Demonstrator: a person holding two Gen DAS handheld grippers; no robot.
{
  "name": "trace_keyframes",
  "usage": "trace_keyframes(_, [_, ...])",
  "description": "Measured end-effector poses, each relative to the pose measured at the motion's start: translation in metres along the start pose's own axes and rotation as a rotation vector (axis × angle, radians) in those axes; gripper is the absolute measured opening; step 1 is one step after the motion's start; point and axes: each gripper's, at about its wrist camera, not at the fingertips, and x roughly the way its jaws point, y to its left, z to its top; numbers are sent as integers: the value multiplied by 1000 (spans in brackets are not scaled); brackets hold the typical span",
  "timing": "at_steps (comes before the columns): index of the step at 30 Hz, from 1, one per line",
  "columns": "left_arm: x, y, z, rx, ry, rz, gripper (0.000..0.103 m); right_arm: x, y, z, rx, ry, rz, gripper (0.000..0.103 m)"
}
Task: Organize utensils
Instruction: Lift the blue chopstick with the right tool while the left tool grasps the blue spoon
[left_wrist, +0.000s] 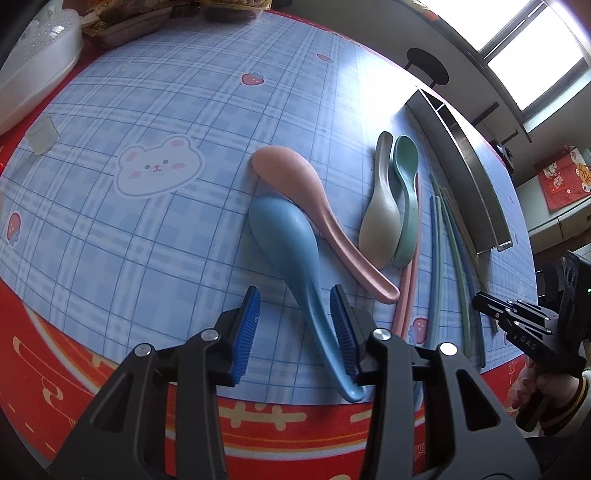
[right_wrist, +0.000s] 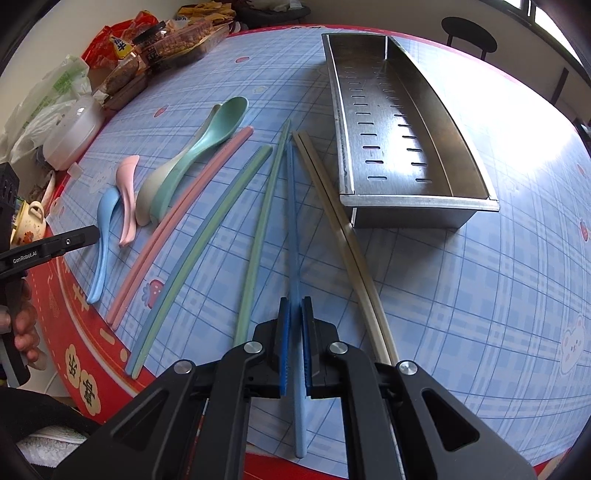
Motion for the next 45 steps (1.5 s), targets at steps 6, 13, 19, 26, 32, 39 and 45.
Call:
trace_keyframes(6, [5, 1, 10, 24, -2, -20, 41, 0, -2, -1, 36, -9, -1, 7])
trace_keyframes(13, [10, -8, 24, 79, 2, -11, 31, 0, -1, -1, 56, -15, -4, 7])
trace_keyframes(19, [10, -27, 21, 152, 16, -46, 25, 0, -2, -2, 65, -16, 0, 7])
trace_keyframes(26, [23, -51, 3, 234, 55, -46, 24, -1, -4, -4, 69, -18, 2, 7])
trace_keyframes(32, [22, -48, 1, 244, 61, 16, 14, -1, -2, -4, 67, -14, 0, 7])
trace_keyframes(39, [14, -31, -2, 213, 59, 31, 12, 0, 3, -2, 45, -4, -6, 11])
trace_keyframes(45, [12, -26, -8, 203, 40, 28, 13, 2, 23, -4, -61, -15, -108, 11])
